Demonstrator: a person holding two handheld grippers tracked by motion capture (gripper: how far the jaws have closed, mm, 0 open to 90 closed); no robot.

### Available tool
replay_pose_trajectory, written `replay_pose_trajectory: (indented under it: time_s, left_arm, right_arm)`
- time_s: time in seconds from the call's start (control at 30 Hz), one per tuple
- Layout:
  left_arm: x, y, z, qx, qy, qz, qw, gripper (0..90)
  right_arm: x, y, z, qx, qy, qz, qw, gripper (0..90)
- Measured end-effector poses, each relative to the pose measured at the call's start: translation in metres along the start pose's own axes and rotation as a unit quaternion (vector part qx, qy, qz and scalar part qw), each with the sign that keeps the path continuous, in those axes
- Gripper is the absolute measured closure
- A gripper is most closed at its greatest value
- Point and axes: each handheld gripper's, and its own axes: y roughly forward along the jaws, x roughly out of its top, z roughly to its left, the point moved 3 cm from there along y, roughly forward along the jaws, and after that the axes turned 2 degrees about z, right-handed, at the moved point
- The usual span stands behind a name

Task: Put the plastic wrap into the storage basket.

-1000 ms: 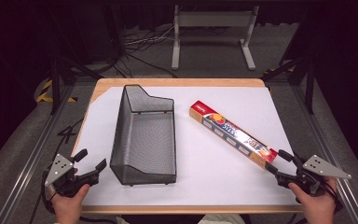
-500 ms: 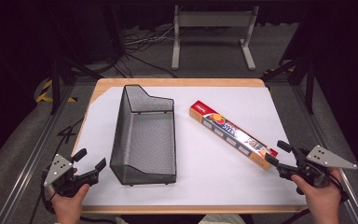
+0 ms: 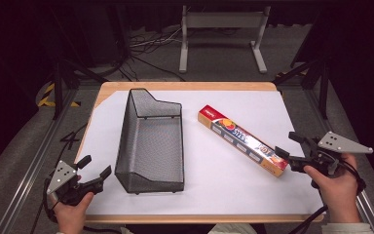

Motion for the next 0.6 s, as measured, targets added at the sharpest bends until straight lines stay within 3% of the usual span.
replay_pose_trajectory:
  time_s: [0.3, 0.57, 0.6]
  left_arm:
    - [-0.001, 0.000, 0.002, 0.001, 0.006, 0.004, 1.0000, 19.2]
    - [-0.005, -0.003, 0.010, 0.002, -0.029, -0.005, 0.9996, 18.8]
    - [-0.005, -0.003, 0.009, 0.004, -0.025, -0.003, 0.9997, 18.7]
  right_arm:
    - [0.016, 0.013, -0.004, 0.008, -0.003, 0.015, 0.9998, 22.4]
    - [0.026, 0.035, -0.011, 0.006, -0.013, 0.057, 0.9983, 21.1]
    - [0.028, 0.038, -0.012, 0.006, -0.016, 0.061, 0.9980, 20.8]
